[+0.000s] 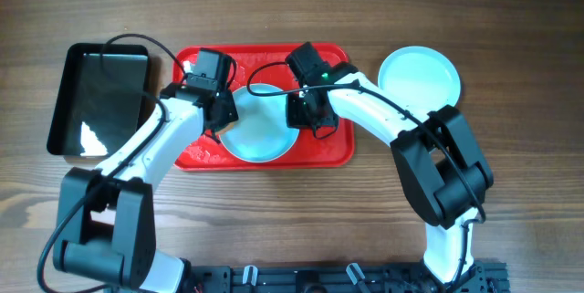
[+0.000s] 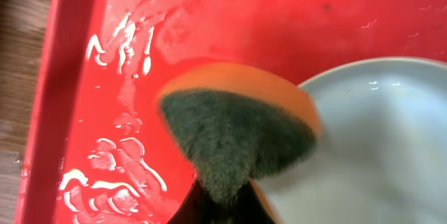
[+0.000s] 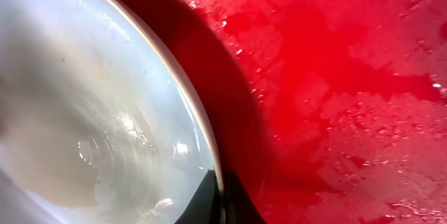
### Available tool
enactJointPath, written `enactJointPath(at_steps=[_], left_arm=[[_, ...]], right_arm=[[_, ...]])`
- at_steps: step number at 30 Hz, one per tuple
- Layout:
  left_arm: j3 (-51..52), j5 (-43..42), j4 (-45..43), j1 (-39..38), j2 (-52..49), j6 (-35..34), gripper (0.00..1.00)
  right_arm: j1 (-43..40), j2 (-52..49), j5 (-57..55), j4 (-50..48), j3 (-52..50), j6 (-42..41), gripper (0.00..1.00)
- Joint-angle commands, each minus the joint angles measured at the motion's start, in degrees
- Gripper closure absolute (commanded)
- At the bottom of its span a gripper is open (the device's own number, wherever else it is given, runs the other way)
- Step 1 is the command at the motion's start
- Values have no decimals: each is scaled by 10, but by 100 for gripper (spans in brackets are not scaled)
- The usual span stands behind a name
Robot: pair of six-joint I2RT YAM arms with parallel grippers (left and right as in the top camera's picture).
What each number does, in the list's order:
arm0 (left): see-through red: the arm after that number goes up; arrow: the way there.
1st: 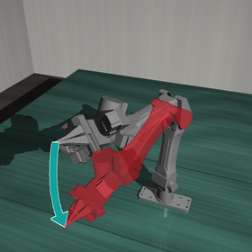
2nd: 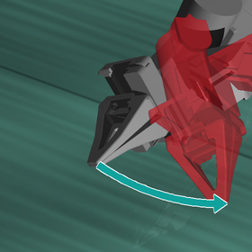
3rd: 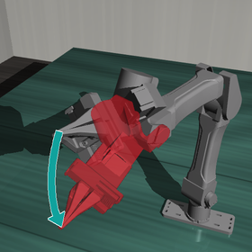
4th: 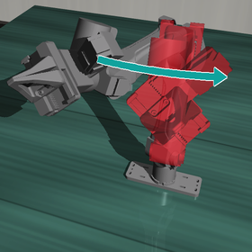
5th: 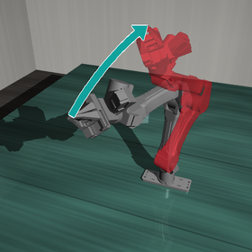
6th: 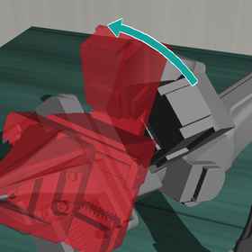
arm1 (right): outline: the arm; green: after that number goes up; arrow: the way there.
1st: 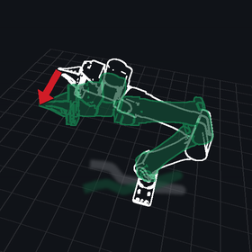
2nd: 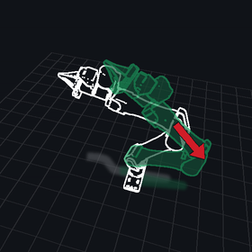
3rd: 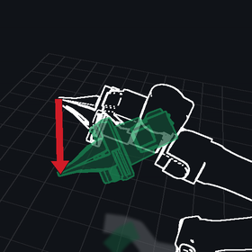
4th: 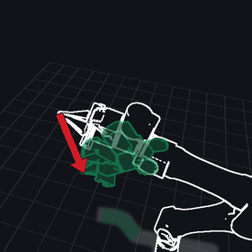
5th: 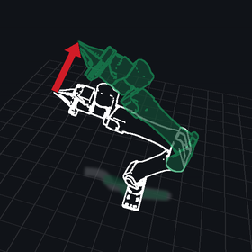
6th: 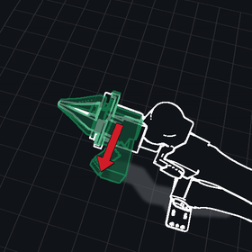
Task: Clean dirty plates on tray and stack at the side
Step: 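Scrub the last plate with the sponge in the left gripper, then lift the last plate with the right gripper onto the plate stack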
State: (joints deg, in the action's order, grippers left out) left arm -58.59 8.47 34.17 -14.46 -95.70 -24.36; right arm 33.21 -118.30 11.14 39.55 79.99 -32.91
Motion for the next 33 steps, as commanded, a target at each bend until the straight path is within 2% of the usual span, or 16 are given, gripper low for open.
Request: enactJointPath(at_steps=[1, 5, 10, 13, 15, 18, 24, 28, 29, 33], left_arm=[[-2, -171, -21, 0, -8, -1, 96], [-1, -230, -50, -36, -50, -1, 96], [-1, -208, -75, -62, -100, -1, 96], [-2, -25, -19, -43, -94, -1, 96], [-2, 63, 20, -25, -79, -1, 96], [-3, 151, 43, 0, -41, -1, 96], [-3, 150, 43, 5, 82, -1, 96], [-1, 89, 60, 5, 102, -1, 96], [-1, 80, 60, 5, 98, -1, 96], [5, 76, 60, 5, 70, -1, 96]], right_arm=[[-6, -19, -36, 6, 2, -3, 96], [-6, -19, -22, 5, 2, -5, 96], [-6, -19, -21, 7, 2, -4, 96], [-6, -19, -24, 12, 2, 0, 96], [-6, -19, -24, 12, 2, 0, 96], [-6, -19, -24, 12, 2, -1, 96], [-6, -19, -28, 1, 4, 0, 96], [-21, -18, -44, 63, 88, 46, 96], [-24, -17, -64, 89, 112, 50, 96], [-23, -17, -273, 240, 270, 96, 96]])
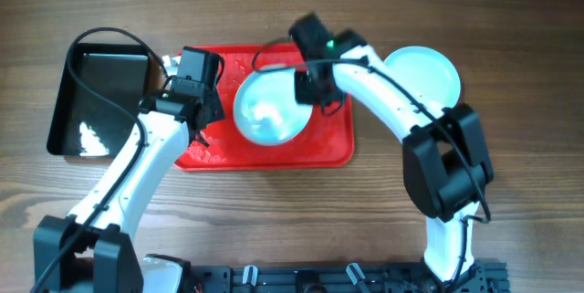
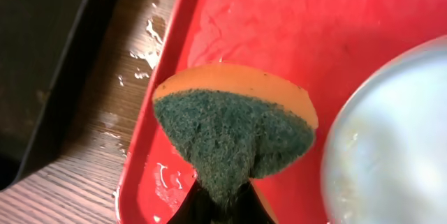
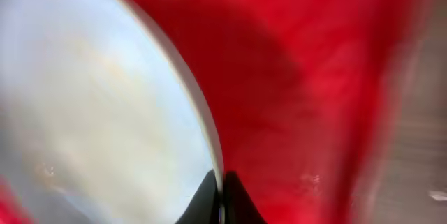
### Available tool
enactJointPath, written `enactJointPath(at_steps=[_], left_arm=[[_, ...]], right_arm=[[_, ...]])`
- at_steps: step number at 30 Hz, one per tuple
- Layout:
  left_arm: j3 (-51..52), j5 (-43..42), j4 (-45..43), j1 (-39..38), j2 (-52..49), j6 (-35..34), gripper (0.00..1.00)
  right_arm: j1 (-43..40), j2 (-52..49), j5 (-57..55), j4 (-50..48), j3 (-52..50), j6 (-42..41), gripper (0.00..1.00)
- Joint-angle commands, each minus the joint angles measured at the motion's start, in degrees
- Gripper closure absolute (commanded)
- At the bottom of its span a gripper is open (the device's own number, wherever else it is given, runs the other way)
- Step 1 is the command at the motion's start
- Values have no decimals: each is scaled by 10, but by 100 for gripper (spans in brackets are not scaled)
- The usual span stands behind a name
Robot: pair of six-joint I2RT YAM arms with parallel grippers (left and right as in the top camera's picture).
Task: Clean dirty plates on tray and stack at the side
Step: 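Lift the last plate with the right gripper onto the plate stack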
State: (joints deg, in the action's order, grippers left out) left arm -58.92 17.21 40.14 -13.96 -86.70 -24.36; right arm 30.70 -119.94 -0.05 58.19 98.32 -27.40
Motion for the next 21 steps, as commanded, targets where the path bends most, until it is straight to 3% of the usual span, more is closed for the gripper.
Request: enactJointPath(at_steps=[1, 3, 7, 10, 15, 18, 21], left_arm=[[9, -11, 0, 0, -24, -1, 96], [9, -11, -4, 1, -27, -1, 96], [9, -12, -4, 11, -27, -1, 96], [9, -12, -3, 24, -27, -1, 96], [9, -19, 0, 29, -27, -1, 96], [9, -38, -2, 29, -27, -1, 96], [9, -44, -6, 29, -27, -1, 96]], right_arm=[[5, 2, -197, 72, 110, 52, 95], [14, 5, -306, 115, 164, 73, 96], [44, 19, -546, 135, 175, 91, 96], [70, 19, -631, 129, 175, 138, 96], [96, 19, -673, 108, 175, 144, 96], [111, 19, -689, 96, 175, 205, 96], [115, 19, -691, 96, 175, 214, 96]])
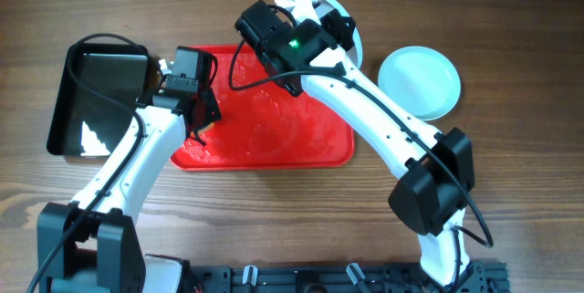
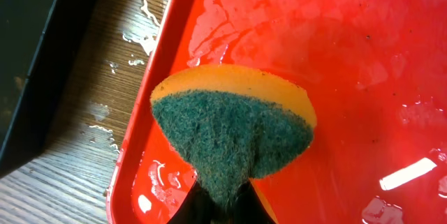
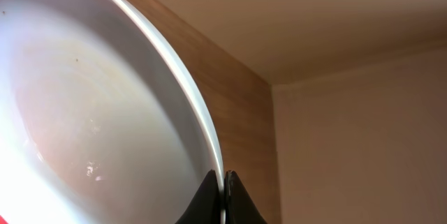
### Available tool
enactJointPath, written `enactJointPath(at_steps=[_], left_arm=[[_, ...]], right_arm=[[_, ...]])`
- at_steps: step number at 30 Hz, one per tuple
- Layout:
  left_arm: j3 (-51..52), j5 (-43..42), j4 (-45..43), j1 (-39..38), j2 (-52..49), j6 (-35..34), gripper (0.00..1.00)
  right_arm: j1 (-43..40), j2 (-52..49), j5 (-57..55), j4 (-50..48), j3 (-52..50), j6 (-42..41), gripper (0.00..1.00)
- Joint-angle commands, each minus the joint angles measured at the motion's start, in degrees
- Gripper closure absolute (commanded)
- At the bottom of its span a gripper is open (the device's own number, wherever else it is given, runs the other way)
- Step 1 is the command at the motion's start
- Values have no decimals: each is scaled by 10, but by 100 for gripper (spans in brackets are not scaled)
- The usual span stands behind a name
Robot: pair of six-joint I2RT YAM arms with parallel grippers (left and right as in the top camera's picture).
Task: Clean dirty plates on tray and stack at the side
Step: 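Lift the last plate with the right gripper onto the plate stack, then release the plate on the stack and pull the right gripper back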
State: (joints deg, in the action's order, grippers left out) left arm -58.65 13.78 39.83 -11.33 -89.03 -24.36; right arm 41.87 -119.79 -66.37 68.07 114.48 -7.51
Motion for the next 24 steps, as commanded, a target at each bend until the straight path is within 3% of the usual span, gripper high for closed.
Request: enactJointPath(at_steps=[1, 2, 7, 13, 20, 24], left_arm=[[6, -10, -3, 3, -4, -1, 96], [6, -10, -3, 3, -4, -1, 96], [6, -10, -3, 3, -4, -1, 96], [6, -10, -3, 3, -4, -1, 96], [6, -10, -4, 3, -4, -1, 96], [6, -35, -14, 3, -4, -1, 96]], right_arm=[[3, 18, -25, -3, 14, 14, 96], [3, 18, -1, -2, 14, 14, 96], [-65, 18, 343, 14, 13, -20, 96], [-268, 18, 655, 28, 13, -15, 96], [-528, 27, 789, 61, -29, 16, 96], [-583, 29, 817, 15, -101, 15, 96]])
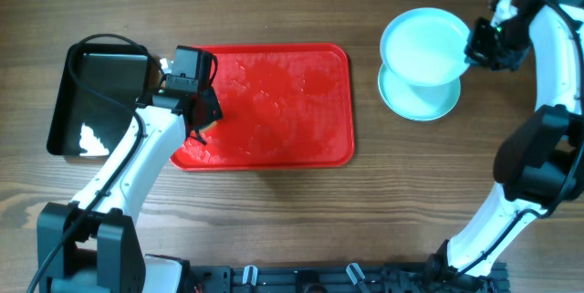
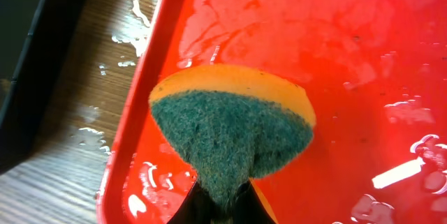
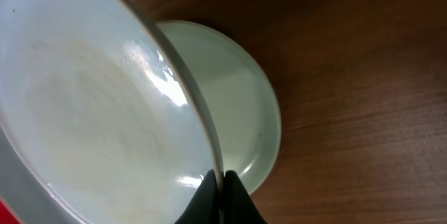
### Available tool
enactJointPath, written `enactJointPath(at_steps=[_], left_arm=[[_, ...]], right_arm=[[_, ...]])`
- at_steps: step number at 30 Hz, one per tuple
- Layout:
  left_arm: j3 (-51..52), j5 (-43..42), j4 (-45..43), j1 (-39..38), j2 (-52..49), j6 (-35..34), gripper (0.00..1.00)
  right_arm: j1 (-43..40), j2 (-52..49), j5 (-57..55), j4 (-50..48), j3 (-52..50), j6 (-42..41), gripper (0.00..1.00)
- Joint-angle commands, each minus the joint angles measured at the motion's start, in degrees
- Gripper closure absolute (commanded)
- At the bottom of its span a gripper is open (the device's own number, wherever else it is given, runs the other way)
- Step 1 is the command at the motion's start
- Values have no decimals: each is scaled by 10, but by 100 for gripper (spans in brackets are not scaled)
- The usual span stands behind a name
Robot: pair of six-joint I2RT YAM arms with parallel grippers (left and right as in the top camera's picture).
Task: Clean dirty plates on tray and stack at the side
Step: 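Release the plate on the stack and pull the right gripper back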
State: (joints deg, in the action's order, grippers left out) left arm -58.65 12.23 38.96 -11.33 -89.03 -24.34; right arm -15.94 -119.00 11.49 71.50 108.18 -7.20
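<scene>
The red tray [image 1: 265, 151] lies wet at the table's middle with no plate on it. My left gripper [image 2: 222, 206] is shut on an orange and green sponge [image 2: 230, 130] over the tray's left edge [image 2: 133, 133]. My right gripper [image 3: 222, 199] is shut on the rim of a pale blue plate [image 3: 91, 112], held above a second pale plate [image 3: 244, 123] that rests on the table at the right. In the overhead view the held plate [image 1: 422, 47] overlaps the resting plate [image 1: 424, 103], with the right gripper [image 1: 482, 47] at its right rim.
A black tray [image 1: 96, 101] sits on the wooden table left of the red tray. Water drops lie on the wood [image 2: 129, 39] between the two trays. A black rail [image 1: 319, 279] runs along the table's front edge.
My right gripper carried the plate from behind the red tray's far right corner to above the plate lying at the right. The left gripper and sponge barely moved.
At first the plate lay on the red tray, my right gripper on its rim and the sponge at its left edge. Then the plate was tilted up and the sponge drawn back to the tray's left. Afterwards it was held beyond the tray, now over the other plate.
</scene>
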Motion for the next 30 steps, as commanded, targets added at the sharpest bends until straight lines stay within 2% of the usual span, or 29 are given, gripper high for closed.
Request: enactJointPath(at_steps=[1, 6, 9, 19, 20, 21, 23, 24, 27, 30], left_arm=[[6, -22, -6, 3, -4, -2, 96], [6, -22, -5, 3, -4, -1, 96], [6, -22, -6, 3, -4, -1, 96], [6, -22, -6, 3, -4, -1, 95], [6, -22, -6, 3, -4, -1, 93], [6, -22, -6, 3, -4, -1, 89], [6, -22, -7, 3, -4, -1, 88], [6, -22, -9, 3, -4, -1, 89], [6, -22, -17, 3, -4, -1, 96], [6, -22, -29, 3, -4, -2, 96]], right_arm=[[-7, 21, 38, -46, -74, 10, 95], [-7, 21, 35, -123, -168, -9, 96], [-7, 24, 0, -123, -172, -39, 95], [-7, 30, -23, -116, -172, -49, 96], [-7, 30, -23, -116, -172, -49, 89], [-7, 30, -23, -113, -172, -50, 77], [-6, 31, -9, -108, -172, -49, 54], [-6, 34, 9, -105, -172, -48, 26], [0, 58, 67, -99, -172, -31, 26], [46, 80, 127, -93, -172, -19, 25]])
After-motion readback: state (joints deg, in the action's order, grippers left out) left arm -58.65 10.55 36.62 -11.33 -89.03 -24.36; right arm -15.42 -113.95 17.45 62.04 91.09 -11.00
